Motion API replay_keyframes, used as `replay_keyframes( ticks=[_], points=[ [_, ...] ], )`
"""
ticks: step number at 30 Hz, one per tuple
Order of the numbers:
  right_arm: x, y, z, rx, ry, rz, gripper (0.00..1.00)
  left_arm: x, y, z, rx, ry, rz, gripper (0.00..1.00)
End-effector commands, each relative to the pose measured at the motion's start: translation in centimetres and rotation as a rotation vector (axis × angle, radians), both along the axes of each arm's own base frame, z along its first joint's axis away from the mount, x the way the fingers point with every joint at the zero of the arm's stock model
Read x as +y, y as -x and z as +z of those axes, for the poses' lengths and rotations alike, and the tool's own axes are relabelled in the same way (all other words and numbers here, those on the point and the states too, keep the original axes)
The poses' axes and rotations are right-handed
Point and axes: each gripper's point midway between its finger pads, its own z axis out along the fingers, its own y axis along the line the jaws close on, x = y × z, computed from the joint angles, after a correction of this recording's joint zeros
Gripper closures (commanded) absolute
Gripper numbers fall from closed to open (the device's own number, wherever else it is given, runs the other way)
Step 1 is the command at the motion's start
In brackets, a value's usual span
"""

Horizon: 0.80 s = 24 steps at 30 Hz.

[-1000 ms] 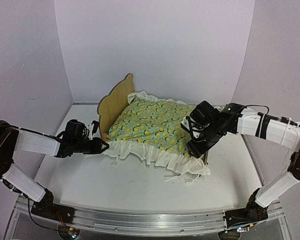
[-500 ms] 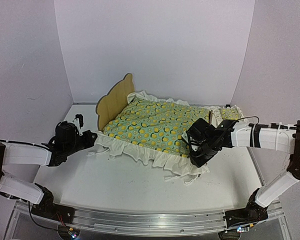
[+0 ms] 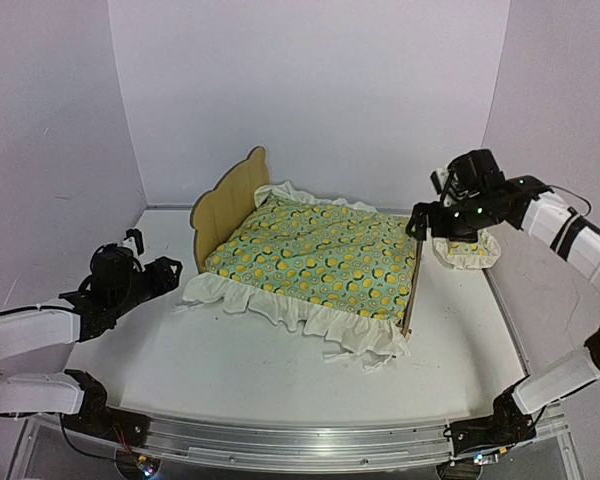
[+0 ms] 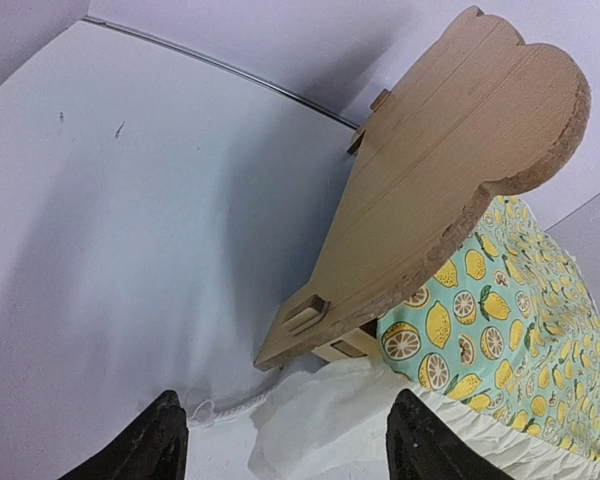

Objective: Set up the pet bed

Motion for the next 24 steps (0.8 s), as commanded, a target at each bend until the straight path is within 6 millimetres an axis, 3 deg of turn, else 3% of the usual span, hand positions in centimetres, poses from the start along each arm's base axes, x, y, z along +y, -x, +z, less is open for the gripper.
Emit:
replay_keyframes(
  ticks=[1,4,6,10,13,16,19,21,24],
  points=[
    [-6.9,-7.2,-1.6,0.019,0.074,-0.258,0.02,1.1,1.0,2.5,0.033,-0.022,0.026,0.3],
    [-8.8,-11.8,-2.0,0.002,0.059,-0.329,0.03,-0.2,1.2,4.8,0.024,0.027,-0.034,0.3],
    [-8.6,-14.4,-2.7,0.008,0.027,-0.322,0.11,-1.2,1.1,5.8,0.026,0.081,-0.069,0.3],
    [-8.6,-17.3,-6.0,0.033,0.062,-0.329,0.25,-3.4,0.5,6.7,0.042,0.145,-0.148,0.31],
    [-8.3,-18.0,-8.9,0.07,0.069,-0.313,0.36,-4.0,-0.1,7.3,0.031,0.139,-0.172,0.32],
    [-7.5,-16.8,-10.7,0.108,0.057,-0.297,0.52,-4.3,-0.7,8.1,0.017,0.127,-0.181,0.32],
    [-6.9,-14.5,-11.9,0.135,0.033,-0.288,0.79,-4.6,-1.3,8.4,0.015,0.117,-0.184,0.34],
    [-5.8,-12.2,-12.1,0.163,-0.009,-0.266,0.85,-4.5,-1.7,8.3,0.021,0.113,-0.172,0.34],
    [-3.7,-7.9,-11.3,0.168,-0.019,-0.251,0.86,-4.4,-2.4,8.2,0.02,0.092,-0.153,0.33]
  ],
)
